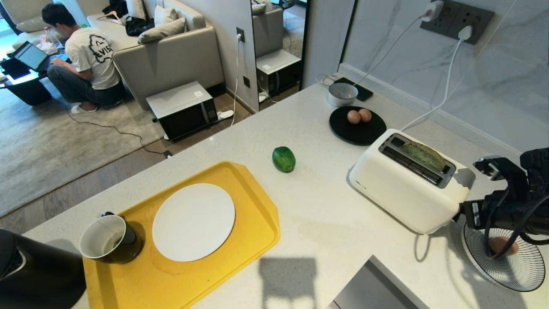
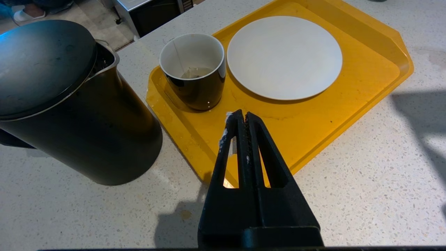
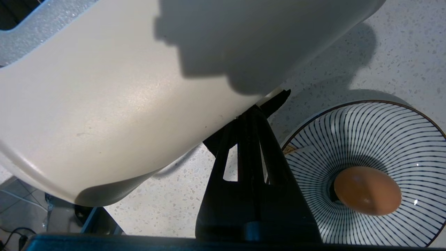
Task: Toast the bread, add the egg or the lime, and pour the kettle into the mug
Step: Use a bread toaster
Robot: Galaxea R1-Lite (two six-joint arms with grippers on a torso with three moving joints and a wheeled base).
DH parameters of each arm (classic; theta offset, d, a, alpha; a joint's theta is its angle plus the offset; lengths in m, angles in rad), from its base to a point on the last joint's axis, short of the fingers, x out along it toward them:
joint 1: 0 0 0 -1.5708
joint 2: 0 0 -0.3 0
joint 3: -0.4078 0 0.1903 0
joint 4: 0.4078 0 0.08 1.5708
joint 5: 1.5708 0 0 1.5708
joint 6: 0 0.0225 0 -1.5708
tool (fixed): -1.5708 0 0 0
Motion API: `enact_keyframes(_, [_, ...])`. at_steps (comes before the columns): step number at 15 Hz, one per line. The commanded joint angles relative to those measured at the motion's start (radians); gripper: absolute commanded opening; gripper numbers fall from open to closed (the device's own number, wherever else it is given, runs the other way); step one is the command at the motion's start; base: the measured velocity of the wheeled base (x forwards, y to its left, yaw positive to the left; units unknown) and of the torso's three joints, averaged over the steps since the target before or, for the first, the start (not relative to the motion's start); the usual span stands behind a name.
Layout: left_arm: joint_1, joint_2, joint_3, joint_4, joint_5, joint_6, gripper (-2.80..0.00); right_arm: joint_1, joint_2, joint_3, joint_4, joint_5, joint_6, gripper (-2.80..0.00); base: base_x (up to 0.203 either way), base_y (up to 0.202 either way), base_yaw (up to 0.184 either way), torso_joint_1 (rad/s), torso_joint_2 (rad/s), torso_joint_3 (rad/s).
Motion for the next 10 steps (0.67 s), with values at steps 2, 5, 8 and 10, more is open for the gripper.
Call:
enact_keyframes(2, [0.000,-0.001,-0.001,0.000,0.000,0.000,-2.80,0.000,-0.005,0.002,-0.002,0.001,-0.001,-2.80,0.000,0.000,0.000,0.000,0.00,0.000])
enact_keyframes(5, [0.000,-0.001,0.000,0.000,0.000,0.000,-2.80,0.000,-0.009,0.002,-0.002,0.001,-0.003,-2.80,0.000,0.000,0.000,0.000,0.00,0.000])
enact_keyframes(8, [0.000,-0.001,0.000,0.000,0.000,0.000,-2.80,0.000,-0.014,0.003,0.000,0.001,-0.003,-2.80,0.000,0.000,0.000,0.000,0.00,0.000])
enact_keyframes(10, [0.000,-0.001,0.000,0.000,0.000,0.000,-2.80,0.000,-0.014,0.003,0.000,0.001,-0.003,-2.80,0.000,0.000,0.000,0.000,0.00,0.000])
